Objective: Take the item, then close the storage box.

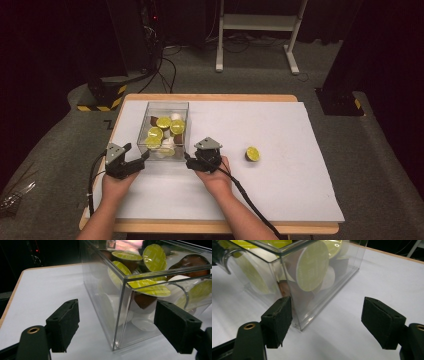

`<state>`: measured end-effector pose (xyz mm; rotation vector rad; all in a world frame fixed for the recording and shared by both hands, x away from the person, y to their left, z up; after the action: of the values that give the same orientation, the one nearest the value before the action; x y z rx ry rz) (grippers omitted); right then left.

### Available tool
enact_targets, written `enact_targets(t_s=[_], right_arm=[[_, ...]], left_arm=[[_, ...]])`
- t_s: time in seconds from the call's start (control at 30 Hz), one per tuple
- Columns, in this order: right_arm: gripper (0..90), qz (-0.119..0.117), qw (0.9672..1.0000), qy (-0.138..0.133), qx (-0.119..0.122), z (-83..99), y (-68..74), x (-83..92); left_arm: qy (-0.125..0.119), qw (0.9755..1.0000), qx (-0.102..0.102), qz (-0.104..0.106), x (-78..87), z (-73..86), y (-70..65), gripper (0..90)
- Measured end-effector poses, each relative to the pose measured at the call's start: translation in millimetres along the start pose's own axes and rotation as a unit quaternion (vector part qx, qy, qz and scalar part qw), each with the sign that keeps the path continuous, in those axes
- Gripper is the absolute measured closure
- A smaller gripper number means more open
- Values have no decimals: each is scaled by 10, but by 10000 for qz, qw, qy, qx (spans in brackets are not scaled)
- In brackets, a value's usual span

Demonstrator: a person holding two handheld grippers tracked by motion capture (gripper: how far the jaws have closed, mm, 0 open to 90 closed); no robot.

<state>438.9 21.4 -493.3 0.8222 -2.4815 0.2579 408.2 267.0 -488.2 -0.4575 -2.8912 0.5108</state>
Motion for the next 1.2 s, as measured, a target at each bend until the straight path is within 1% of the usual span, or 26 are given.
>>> enact_targets(t_s=[0.1,0.2,0.23,0.33,0.4,0.43,0.53,0.63,0.7,0.73,0.77,0.8,0.83,0.87,0.9,0.97,1.0,1.07,1.13,1.2], right_arm=[[248,-33,10000,7,-10,-1,0,6],[248,-63,10000,-3,50,8,46,29],[248,-109,9999,-20,55,10,64,39],[249,-123,9998,-60,125,-8,98,42],[250,-129,9998,-71,99,-17,103,40],[252,-120,9998,-90,107,-36,103,26],[252,-133,9998,-87,132,-47,111,2],[255,-140,9997,-76,171,-50,146,-35],[255,-139,9997,-76,206,-49,150,-43],[253,-144,9996,-63,229,-48,150,-50],[252,-159,9996,-58,219,-46,149,-55],[254,-126,9997,-59,210,-47,137,-62],[254,-126,9997,-59,210,-47,137,-62],[255,-103,9998,-60,174,-48,126,-69],[255,-93,9999,-39,96,-50,104,-82],[255,-91,9999,-30,70,-55,80,-101],[255,-91,9999,-30,70,-55,80,-101],[257,-38,10000,-13,44,-72,66,-126],[259,-22,10000,-9,18,-80,63,-134],[261,15,10000,-4,-12,-99,46,-151]], left_arm=[[13,10000,-40,-15,7,3,-7,216],[6,10000,17,-17,10,6,-8,223],[2,10000,36,-26,12,9,-10,227],[2,10000,18,-35,19,15,1,231],[-25,10000,18,-34,19,15,5,232],[-8,10000,0,-26,28,16,25,231],[-47,10000,28,-29,28,20,38,229],[-67,9999,89,-14,26,24,41,226],[-75,9999,90,-3,23,23,39,224],[-59,10000,55,10,23,25,41,222],[-72,10000,56,5,15,26,40,223],[-100,9999,93,1,4,24,41,224],[-83,9999,116,-9,-9,24,51,224],[-91,9999,125,-22,-21,22,57,224],[-45,9999,111,-53,-60,26,53,224],[-36,9999,125,-57,-80,29,42,224],[-20,9999,89,-68,-97,28,40,224],[-75,9998,163,-116,-147,25,27,224],[-61,9998,143,-134,-156,24,33,223],[-57,9997,182,-178,-179,20,36,224]])
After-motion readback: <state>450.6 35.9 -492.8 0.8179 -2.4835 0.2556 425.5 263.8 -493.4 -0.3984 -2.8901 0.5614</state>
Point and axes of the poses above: each handheld gripper's, and its own axes: x roughly backward along the jaws, z roughly out of its underside, y roughly to its left, the point moved 3 cm from there along -x, roughly forward along the jaws, and after that the axes turned 3 degrees about z, right-handed, at the moved point
